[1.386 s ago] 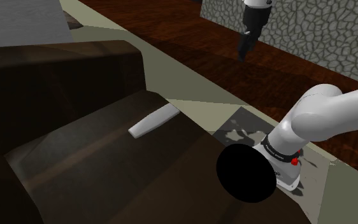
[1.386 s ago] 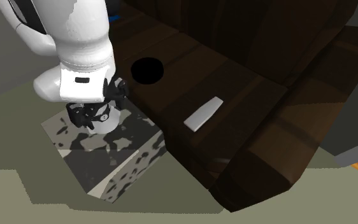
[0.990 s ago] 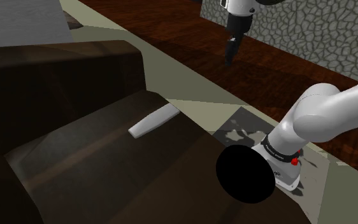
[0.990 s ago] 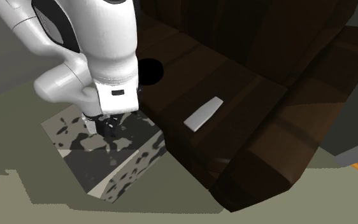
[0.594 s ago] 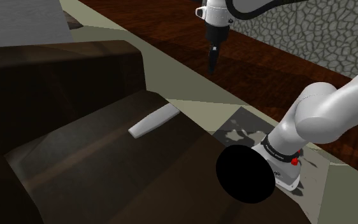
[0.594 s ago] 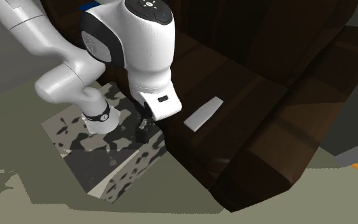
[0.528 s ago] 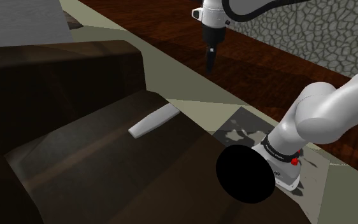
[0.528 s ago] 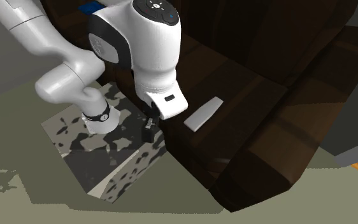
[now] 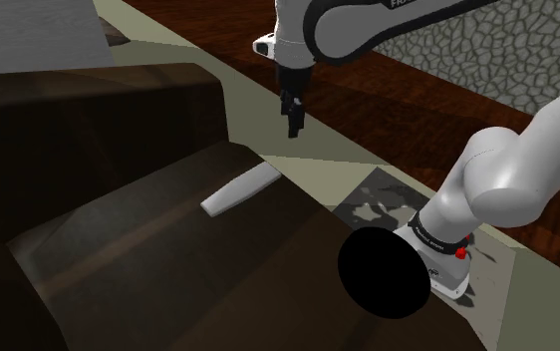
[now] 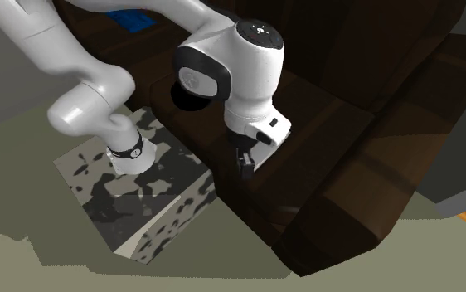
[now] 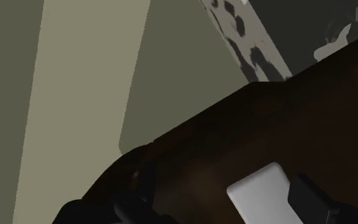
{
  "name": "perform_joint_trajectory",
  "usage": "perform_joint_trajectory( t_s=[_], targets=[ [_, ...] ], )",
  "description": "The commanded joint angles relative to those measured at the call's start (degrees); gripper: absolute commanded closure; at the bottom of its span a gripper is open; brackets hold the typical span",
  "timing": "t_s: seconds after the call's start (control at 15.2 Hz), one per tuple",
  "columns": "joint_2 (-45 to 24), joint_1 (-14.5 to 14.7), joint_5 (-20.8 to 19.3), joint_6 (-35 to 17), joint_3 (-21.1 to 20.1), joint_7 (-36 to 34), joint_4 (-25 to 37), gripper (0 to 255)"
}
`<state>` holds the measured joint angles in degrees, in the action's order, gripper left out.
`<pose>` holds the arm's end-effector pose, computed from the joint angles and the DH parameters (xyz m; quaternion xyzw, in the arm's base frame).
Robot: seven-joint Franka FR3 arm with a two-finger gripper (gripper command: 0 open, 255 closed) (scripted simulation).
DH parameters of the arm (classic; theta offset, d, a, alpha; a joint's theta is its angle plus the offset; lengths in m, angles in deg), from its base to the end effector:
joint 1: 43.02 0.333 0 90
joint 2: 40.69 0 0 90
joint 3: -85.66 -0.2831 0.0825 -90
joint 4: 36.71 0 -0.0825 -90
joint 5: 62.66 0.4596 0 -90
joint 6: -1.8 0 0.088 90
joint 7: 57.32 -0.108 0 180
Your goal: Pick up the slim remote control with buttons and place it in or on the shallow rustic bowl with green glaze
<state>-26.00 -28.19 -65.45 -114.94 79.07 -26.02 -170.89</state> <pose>0.4962 0.1904 0.3605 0.8910 0.4519 -0.0280 0.0337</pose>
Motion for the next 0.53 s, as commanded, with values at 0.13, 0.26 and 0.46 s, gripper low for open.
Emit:
perform_joint_trajectory(
  t_s=[0.13, 0.26, 0.46],
  targets=[
    [-4.3, 3.0, 0.9, -4.1, -1.8, 5.7, 1.3, 0],
    [-6.5, 4.4, 1.3, -6.0, -2.8, 8.4, 2.0, 0],
    [-9.4, 6.5, 1.9, -8.7, -4.4, 12.5, 3.0, 0]
  ],
)
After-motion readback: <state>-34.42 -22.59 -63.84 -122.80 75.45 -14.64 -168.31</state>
